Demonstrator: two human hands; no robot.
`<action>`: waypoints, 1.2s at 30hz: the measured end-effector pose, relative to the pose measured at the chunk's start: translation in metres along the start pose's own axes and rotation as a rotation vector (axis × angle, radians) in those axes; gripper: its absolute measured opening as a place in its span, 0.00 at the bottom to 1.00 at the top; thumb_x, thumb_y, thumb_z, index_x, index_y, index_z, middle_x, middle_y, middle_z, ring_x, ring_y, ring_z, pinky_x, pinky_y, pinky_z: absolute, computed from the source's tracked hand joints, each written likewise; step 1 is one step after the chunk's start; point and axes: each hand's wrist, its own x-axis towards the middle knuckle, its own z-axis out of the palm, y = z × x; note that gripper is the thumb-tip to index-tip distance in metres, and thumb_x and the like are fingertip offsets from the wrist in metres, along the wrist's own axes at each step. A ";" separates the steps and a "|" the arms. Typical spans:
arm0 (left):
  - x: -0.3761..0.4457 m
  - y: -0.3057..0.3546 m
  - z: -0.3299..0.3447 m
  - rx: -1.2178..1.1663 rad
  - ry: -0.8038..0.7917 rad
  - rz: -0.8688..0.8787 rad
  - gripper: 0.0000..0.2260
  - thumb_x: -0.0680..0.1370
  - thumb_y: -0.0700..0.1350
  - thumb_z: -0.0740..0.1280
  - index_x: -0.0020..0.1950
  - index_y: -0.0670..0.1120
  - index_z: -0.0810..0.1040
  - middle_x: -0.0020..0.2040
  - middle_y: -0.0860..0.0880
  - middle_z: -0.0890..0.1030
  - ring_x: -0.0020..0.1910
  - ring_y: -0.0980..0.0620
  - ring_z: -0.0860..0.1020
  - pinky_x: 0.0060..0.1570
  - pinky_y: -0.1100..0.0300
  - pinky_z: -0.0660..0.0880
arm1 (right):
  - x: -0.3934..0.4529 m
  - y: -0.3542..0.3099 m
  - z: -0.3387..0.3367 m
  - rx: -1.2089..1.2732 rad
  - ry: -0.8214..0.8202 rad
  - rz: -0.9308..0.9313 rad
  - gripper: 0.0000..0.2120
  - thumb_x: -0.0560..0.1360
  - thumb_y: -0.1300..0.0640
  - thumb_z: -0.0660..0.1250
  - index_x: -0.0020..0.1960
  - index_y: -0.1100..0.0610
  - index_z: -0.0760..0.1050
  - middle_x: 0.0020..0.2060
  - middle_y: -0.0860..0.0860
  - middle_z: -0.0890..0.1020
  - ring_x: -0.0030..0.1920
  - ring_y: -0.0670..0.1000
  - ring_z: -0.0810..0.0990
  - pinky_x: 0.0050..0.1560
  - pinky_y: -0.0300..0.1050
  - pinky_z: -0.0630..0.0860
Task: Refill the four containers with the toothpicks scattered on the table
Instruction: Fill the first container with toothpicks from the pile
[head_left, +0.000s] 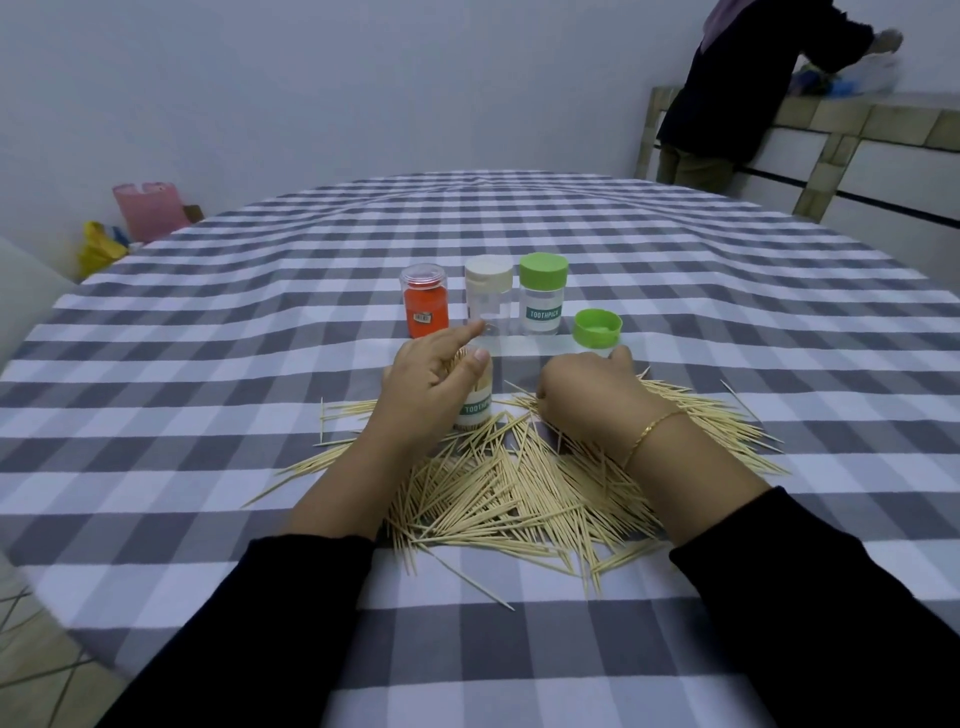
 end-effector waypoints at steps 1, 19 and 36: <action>0.000 0.000 0.000 -0.003 -0.004 -0.006 0.22 0.73 0.68 0.57 0.67 0.70 0.65 0.68 0.58 0.73 0.69 0.53 0.69 0.68 0.42 0.66 | 0.000 -0.001 0.000 -0.013 0.012 0.000 0.09 0.65 0.60 0.71 0.30 0.53 0.73 0.32 0.48 0.73 0.41 0.54 0.73 0.60 0.57 0.58; -0.005 0.015 -0.009 -0.114 -0.017 -0.182 0.19 0.82 0.54 0.52 0.72 0.57 0.69 0.72 0.49 0.70 0.70 0.52 0.66 0.65 0.58 0.64 | 0.007 0.006 -0.009 1.361 0.177 0.054 0.05 0.79 0.60 0.63 0.47 0.56 0.77 0.40 0.52 0.83 0.43 0.53 0.81 0.47 0.51 0.79; -0.014 0.032 -0.010 0.257 -0.106 -0.157 0.34 0.75 0.49 0.69 0.77 0.59 0.56 0.67 0.49 0.69 0.56 0.57 0.60 0.62 0.58 0.54 | 0.013 -0.025 -0.022 1.967 0.434 0.030 0.07 0.80 0.64 0.60 0.46 0.57 0.75 0.36 0.53 0.81 0.40 0.52 0.83 0.47 0.44 0.81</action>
